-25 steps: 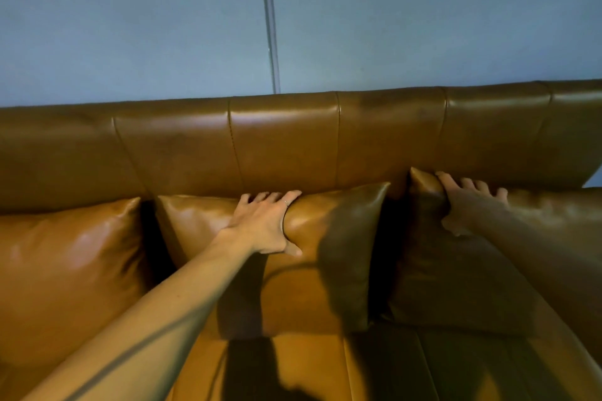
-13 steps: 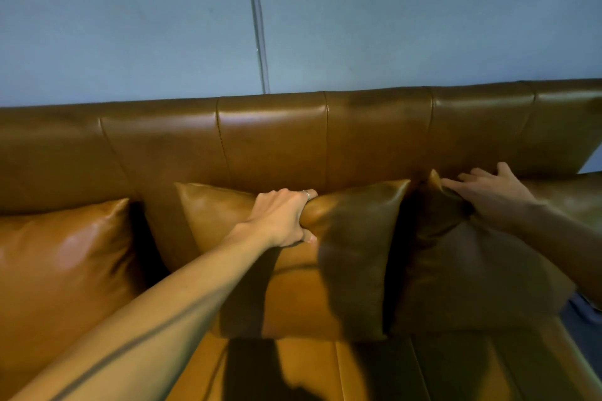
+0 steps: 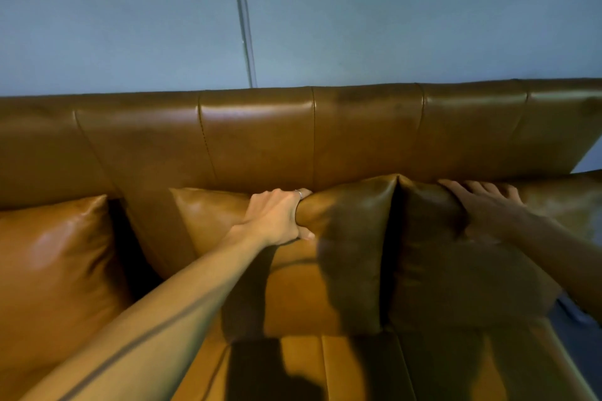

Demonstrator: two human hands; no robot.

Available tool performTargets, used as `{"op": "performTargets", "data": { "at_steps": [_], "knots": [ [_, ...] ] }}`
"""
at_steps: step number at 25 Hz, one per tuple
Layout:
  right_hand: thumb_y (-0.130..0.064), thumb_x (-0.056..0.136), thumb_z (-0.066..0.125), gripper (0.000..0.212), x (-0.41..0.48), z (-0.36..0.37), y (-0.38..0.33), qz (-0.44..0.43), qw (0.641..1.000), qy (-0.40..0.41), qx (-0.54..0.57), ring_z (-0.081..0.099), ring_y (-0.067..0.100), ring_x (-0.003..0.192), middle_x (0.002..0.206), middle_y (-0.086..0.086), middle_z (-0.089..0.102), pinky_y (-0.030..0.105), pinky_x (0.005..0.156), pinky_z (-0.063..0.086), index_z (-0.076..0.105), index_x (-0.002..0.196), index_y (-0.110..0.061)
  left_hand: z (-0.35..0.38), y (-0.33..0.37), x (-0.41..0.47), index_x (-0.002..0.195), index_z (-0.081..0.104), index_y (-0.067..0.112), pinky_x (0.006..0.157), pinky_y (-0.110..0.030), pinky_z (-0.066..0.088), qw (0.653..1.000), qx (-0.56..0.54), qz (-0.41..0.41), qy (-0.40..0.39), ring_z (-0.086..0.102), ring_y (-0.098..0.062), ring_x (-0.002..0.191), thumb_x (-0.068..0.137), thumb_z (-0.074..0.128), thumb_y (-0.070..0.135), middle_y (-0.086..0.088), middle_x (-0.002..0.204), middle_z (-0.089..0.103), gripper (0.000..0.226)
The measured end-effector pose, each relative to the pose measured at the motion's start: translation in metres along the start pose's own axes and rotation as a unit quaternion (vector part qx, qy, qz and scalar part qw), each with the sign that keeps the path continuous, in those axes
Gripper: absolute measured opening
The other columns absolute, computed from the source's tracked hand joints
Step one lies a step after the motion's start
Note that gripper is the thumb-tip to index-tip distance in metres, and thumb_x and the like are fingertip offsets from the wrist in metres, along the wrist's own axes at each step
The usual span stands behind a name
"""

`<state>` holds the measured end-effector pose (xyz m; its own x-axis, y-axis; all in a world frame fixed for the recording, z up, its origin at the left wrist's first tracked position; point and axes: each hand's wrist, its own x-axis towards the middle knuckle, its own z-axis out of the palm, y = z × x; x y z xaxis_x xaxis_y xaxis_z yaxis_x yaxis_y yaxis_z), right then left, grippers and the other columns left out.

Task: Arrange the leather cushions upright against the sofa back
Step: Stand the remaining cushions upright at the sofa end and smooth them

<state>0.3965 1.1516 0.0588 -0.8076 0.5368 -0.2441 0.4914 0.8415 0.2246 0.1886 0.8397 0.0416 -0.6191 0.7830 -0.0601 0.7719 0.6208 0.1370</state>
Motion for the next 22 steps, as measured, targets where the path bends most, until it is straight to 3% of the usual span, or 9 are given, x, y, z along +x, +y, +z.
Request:
{"op": "performTargets", "data": {
  "at_steps": [4, 7, 13, 16, 22],
  "knots": [
    [-0.062, 0.063, 0.074, 0.124, -0.002, 0.011, -0.004, 0.015, 1.000, 0.024, 0.006, 0.017, 0.031, 0.146, 0.160, 0.008, 0.016, 0.059, 0.113, 0.019, -0.009, 0.151, -0.037, -0.003, 0.002, 0.006, 0.150, 0.026, 0.038, 0.109, -0.053, 0.028, 0.996, -0.029, -0.016, -0.082, 0.044, -0.035, 0.131, 0.063, 0.077, 0.068, -0.005, 0.142, 0.049, 0.105],
    [-0.061, 0.068, 0.072, 0.120, -0.009, 0.008, -0.004, 0.020, 0.999, 0.029, 0.007, 0.014, 0.031, 0.148, 0.162, 0.008, 0.012, 0.059, 0.113, 0.018, -0.010, 0.152, -0.034, -0.011, 0.007, 0.003, 0.154, 0.014, 0.040, 0.113, -0.059, 0.018, 0.993, -0.039, -0.004, -0.113, 0.029, -0.035, 0.142, 0.067, 0.076, 0.067, -0.006, 0.155, 0.035, 0.110],
    [-0.044, 0.082, 0.064, 0.092, -0.043, -0.011, -0.008, 0.056, 0.996, 0.043, 0.049, 0.025, 0.030, 0.144, 0.159, 0.006, 0.022, 0.055, 0.111, 0.026, 0.008, 0.154, -0.029, -0.039, 0.053, 0.004, 0.153, 0.021, 0.035, 0.113, -0.053, 0.025, 0.996, -0.088, 0.024, -0.010, 0.036, -0.028, 0.141, 0.084, 0.064, 0.061, -0.002, 0.155, 0.039, 0.086],
    [-0.044, 0.085, 0.062, 0.082, -0.066, -0.016, 0.007, 0.085, 0.990, 0.057, 0.095, 0.031, 0.034, 0.140, 0.155, 0.008, 0.029, 0.059, 0.111, 0.027, 0.017, 0.151, -0.026, -0.051, 0.092, 0.006, 0.153, 0.027, 0.031, 0.114, -0.049, 0.027, 0.994, -0.097, 0.045, 0.022, 0.037, -0.025, 0.141, 0.090, 0.061, 0.055, -0.001, 0.155, 0.041, 0.076],
    [-0.043, 0.089, 0.056, 0.060, -0.093, -0.002, 0.077, 0.180, 0.959, 0.042, 0.214, 0.039, 0.039, 0.135, 0.148, 0.013, 0.037, 0.063, 0.108, 0.029, 0.031, 0.140, -0.022, -0.045, 0.181, 0.028, 0.153, 0.028, 0.028, 0.114, -0.044, 0.026, 0.993, -0.067, 0.088, 0.027, 0.035, -0.024, 0.142, 0.088, 0.063, 0.056, 0.000, 0.154, 0.041, 0.078]
  ]
}}
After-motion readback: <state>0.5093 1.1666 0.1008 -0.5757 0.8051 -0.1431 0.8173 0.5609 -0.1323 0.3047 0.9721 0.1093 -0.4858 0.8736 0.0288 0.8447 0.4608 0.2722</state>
